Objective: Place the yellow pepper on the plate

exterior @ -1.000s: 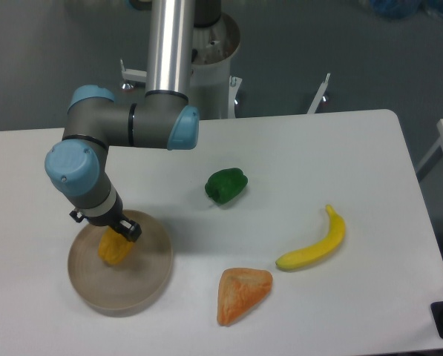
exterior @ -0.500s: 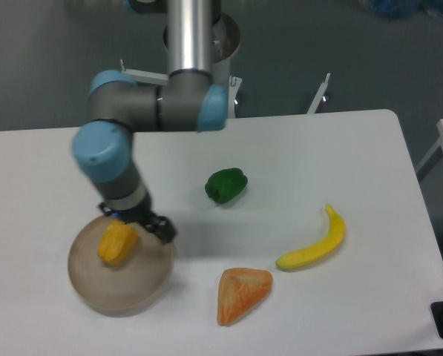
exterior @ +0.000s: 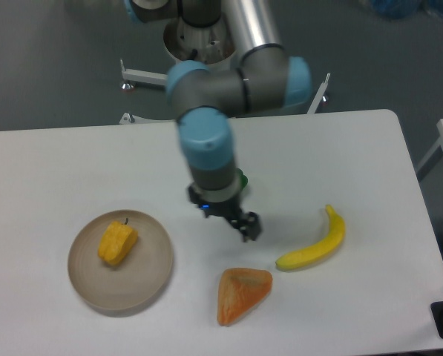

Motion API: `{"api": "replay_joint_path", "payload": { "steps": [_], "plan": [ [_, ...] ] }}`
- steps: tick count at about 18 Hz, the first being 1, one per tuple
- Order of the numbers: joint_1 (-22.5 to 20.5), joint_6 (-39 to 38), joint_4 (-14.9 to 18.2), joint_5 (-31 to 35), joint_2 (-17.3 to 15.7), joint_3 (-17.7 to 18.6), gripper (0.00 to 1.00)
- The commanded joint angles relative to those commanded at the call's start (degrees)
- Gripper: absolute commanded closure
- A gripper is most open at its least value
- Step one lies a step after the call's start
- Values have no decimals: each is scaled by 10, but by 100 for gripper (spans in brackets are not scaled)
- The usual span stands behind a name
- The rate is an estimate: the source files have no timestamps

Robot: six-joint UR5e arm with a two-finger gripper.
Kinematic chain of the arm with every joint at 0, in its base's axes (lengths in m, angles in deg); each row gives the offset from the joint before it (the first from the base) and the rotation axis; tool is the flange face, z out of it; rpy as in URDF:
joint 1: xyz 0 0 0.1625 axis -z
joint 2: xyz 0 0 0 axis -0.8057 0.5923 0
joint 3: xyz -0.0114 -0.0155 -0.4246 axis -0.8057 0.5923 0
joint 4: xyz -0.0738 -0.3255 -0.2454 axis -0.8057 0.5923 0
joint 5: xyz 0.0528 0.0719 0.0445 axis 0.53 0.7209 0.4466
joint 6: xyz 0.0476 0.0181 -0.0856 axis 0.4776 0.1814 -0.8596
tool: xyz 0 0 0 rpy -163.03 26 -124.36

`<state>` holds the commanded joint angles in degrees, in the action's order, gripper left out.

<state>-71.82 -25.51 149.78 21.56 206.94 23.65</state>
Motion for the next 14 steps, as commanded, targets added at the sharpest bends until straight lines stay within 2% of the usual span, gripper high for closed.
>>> {"api": "replay_joint_path", "payload": {
  "steps": [2,7,14],
  "plan": [
    [-13,11,-12,-3,2,0,0],
    [-14,21,-49,-3,22,-6,0],
    [-15,21,-52,-4,21,-2,0]
  ]
}}
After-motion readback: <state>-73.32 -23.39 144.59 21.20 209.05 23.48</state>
